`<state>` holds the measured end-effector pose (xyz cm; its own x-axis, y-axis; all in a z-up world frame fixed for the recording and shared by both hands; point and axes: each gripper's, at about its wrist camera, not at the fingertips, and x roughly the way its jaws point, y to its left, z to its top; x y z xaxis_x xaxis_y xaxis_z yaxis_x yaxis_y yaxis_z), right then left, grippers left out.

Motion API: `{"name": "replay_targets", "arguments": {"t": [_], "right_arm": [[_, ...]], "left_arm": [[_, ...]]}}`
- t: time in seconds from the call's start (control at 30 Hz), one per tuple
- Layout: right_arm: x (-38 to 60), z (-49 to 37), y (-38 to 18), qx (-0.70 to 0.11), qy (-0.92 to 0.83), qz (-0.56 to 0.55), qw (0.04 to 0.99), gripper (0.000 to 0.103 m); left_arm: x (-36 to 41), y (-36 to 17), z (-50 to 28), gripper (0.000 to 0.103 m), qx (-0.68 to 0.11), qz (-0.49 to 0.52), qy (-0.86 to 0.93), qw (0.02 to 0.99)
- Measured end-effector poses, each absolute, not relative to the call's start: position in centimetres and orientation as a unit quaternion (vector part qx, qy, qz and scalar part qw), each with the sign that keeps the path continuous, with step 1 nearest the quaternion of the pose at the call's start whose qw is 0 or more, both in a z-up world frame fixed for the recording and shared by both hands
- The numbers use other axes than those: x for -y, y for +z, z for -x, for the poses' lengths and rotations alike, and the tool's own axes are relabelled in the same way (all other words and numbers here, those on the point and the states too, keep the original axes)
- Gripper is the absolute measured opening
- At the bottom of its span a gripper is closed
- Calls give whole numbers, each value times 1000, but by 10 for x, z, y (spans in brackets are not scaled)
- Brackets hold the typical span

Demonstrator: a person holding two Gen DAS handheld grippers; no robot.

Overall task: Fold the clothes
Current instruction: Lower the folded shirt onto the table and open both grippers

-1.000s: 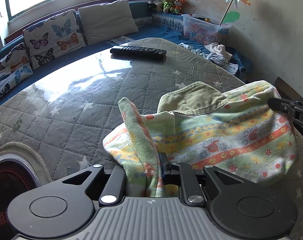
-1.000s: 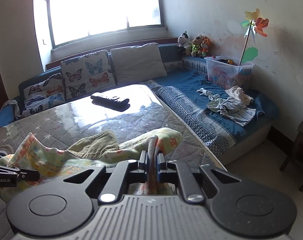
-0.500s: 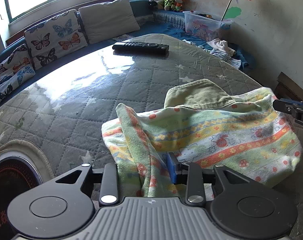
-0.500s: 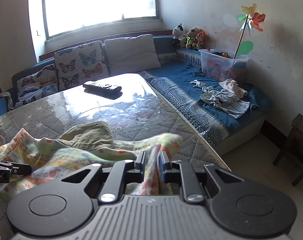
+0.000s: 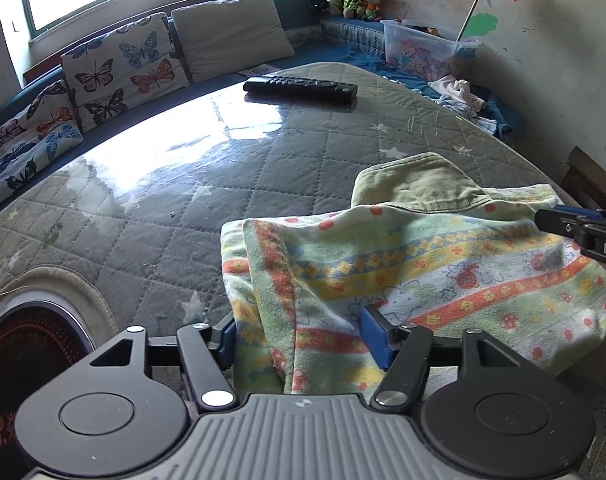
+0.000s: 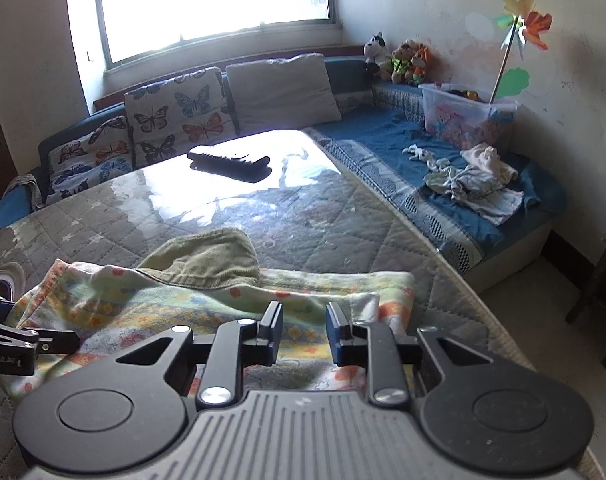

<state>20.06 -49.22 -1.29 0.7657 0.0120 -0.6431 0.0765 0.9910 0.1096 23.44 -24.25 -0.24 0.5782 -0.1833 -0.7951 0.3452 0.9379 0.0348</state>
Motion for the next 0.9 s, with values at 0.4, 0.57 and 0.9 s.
{"name": "replay_targets", "arguments": {"t": [0.4,0.57,0.9], "right_arm": [[484,-208,-16,-344,-17,-58,937,36],[466,-218,-18,-348,4,-45,937,47],[449,-222,-16,-351,12,-29,936,62]], "left_arm": [[234,-5,-237,85,-435,-89,-135,886],[230,-6,-236,91,-436,-87,-130,886],[221,-4,-228,97,-435,-85,-121,888]]}}
